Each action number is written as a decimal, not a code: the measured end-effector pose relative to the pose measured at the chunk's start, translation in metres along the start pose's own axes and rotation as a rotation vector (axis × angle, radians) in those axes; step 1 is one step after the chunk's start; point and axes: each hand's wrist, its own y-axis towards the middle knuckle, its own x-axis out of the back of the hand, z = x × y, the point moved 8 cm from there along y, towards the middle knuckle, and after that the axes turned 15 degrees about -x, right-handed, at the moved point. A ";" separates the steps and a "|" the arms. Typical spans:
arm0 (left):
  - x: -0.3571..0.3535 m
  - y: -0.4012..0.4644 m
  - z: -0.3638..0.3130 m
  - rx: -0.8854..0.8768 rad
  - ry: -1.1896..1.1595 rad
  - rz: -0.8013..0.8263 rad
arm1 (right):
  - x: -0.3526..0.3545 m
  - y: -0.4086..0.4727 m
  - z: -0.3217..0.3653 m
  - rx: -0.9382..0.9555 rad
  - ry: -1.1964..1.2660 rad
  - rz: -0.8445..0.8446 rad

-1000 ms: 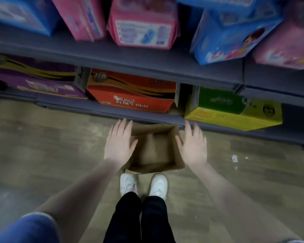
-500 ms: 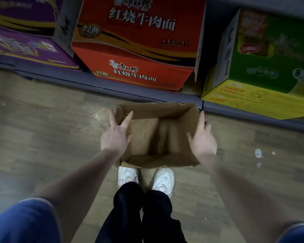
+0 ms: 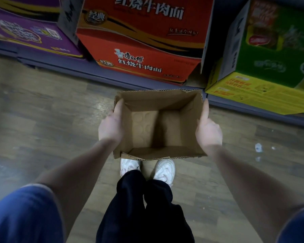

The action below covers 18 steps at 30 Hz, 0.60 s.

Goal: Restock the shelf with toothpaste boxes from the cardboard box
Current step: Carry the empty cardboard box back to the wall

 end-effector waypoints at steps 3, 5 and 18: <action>0.035 -0.025 0.000 0.021 -0.088 -0.094 | 0.027 -0.011 0.012 0.033 0.005 0.002; 0.060 -0.042 0.005 0.077 -0.136 -0.150 | 0.046 -0.021 0.025 0.072 0.004 0.003; 0.168 -0.191 0.068 0.400 -0.312 -0.395 | 0.145 -0.123 0.150 0.453 -0.089 -0.053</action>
